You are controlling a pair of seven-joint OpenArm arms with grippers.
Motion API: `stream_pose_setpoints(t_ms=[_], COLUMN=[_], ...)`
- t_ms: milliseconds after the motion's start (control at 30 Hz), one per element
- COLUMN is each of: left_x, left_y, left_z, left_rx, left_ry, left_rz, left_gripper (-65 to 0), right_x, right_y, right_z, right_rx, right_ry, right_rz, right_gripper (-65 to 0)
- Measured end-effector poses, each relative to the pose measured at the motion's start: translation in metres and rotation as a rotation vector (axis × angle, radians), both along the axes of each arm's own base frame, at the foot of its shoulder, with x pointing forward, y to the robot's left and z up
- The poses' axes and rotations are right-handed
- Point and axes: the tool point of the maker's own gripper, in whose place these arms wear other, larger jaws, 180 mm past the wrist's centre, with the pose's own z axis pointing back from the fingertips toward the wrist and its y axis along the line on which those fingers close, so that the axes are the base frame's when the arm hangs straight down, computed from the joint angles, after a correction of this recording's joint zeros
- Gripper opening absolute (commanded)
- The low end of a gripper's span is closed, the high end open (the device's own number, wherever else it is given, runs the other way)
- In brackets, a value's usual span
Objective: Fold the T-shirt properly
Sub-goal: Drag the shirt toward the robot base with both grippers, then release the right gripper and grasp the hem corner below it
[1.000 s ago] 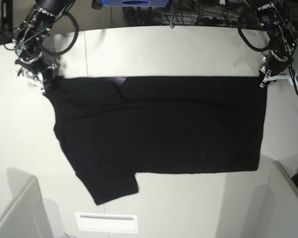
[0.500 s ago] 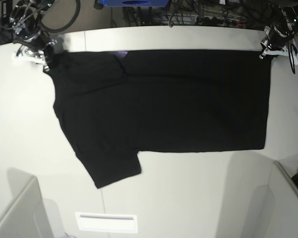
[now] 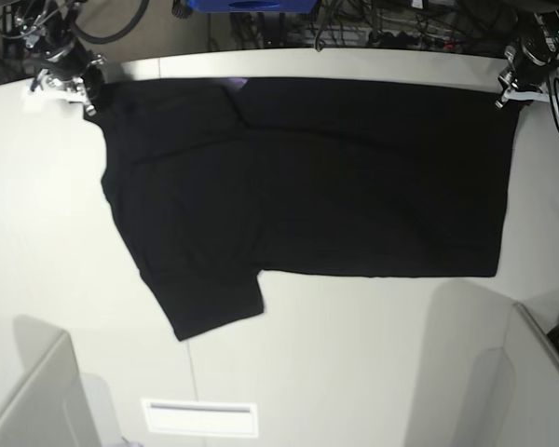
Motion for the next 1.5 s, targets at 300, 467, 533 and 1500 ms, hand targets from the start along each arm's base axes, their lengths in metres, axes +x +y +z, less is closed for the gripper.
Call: stream_pose_setpoints(t_ms=[300,467,533,1500], left_x=[-0.007,-0.006,-0.007,-0.022], left_y=[0.003,0.001,0.002,0.074], left_z=[-0.001,-0.002,-0.002,0.067], left_rx=[0.008,0.005,0.006,0.205], left_ry=[0.019,0.019,0.020,-0.086], left_rz=[0.003,-0.001,0.002,0.159], left_gripper=[-65.0,-65.0,-65.0,-46.6], right_x=[-0.010,-0.016,-0.018,0.157], right_y=[0.004,0.004,0.004,0.000], right_z=[-0.005,-0.006,-0.006,0.053], right_rx=[0.012,0.009,0.009,-0.050], right_ry=[0.025,0.037,0.042,-0.258], right_rz=[-0.002,-0.003,-0.003,0.190], right_gripper=[-65.0,-65.0,-65.0,-35.9])
